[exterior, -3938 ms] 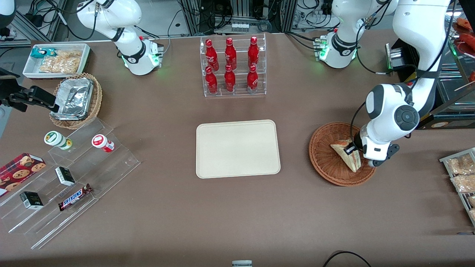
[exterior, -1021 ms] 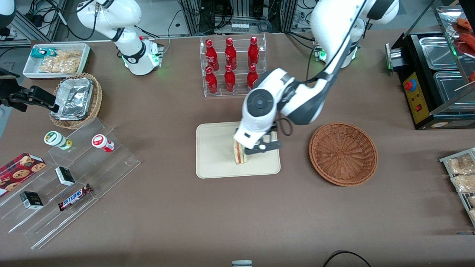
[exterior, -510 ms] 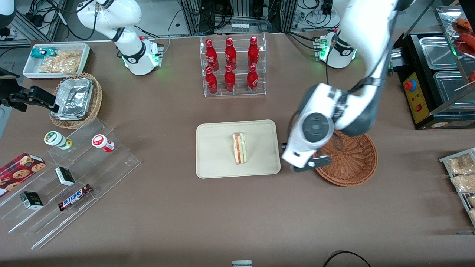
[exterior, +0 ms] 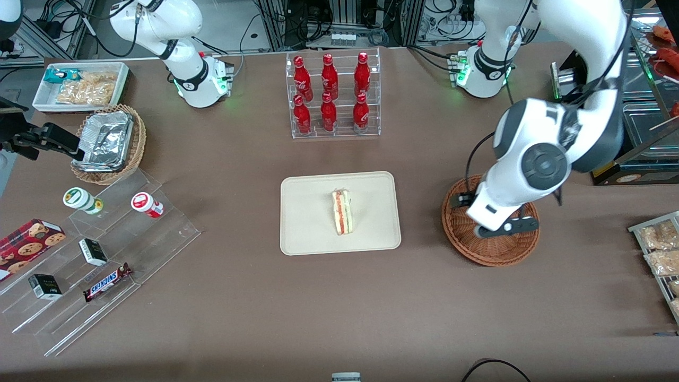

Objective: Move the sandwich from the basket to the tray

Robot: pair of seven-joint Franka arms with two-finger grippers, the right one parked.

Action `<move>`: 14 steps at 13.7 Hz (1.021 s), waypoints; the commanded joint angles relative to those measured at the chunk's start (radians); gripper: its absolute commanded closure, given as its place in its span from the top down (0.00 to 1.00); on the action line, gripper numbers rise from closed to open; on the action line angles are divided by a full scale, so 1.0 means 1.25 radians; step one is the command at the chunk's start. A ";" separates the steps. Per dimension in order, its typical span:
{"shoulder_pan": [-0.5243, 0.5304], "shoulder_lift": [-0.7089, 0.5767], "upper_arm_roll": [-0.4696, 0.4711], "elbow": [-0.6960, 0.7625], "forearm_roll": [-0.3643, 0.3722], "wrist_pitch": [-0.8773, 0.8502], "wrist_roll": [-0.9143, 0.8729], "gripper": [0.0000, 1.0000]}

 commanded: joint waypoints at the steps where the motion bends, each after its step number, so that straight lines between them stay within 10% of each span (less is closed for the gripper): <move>1: 0.095 -0.091 -0.054 -0.037 0.006 -0.056 0.094 1.00; 7: 0.262 -0.194 -0.115 -0.033 0.006 -0.155 0.312 1.00; 14: 0.264 -0.255 -0.088 -0.002 0.061 -0.161 0.356 1.00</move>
